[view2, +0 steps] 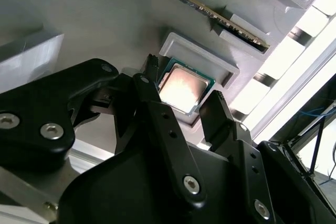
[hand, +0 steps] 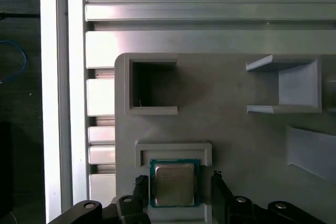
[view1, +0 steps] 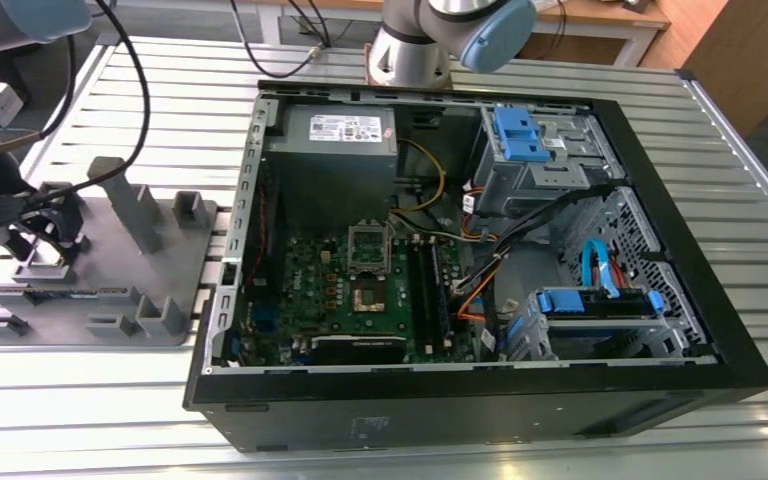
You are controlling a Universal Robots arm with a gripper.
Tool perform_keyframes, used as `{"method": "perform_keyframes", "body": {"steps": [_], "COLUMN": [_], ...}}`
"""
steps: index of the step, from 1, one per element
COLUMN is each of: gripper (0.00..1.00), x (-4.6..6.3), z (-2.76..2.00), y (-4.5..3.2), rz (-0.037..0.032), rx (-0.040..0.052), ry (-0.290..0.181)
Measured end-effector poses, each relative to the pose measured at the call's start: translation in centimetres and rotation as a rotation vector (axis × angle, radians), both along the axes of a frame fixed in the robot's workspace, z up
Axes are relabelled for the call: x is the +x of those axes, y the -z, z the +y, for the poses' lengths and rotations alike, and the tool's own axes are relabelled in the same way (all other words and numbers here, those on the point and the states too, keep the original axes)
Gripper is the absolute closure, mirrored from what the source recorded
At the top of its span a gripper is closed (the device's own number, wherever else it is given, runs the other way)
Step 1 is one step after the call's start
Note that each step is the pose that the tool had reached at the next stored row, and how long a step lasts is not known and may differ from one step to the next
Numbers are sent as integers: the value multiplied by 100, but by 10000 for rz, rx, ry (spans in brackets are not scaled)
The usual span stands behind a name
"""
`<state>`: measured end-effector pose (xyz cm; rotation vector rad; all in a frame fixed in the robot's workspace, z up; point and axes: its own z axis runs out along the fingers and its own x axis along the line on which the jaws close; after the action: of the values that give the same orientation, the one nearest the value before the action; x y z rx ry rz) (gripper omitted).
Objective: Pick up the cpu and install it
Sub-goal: 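Pick up the cpu and move it towards the insertion slot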
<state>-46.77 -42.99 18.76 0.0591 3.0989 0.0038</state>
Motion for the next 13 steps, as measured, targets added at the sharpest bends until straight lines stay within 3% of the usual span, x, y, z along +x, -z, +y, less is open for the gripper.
{"method": "perform_keyframes", "body": {"steps": [13], "gripper": [41], "x": [-41], "z": [0], "y": [37], "rz": [-12], "rx": [49], "ry": [-157]}}
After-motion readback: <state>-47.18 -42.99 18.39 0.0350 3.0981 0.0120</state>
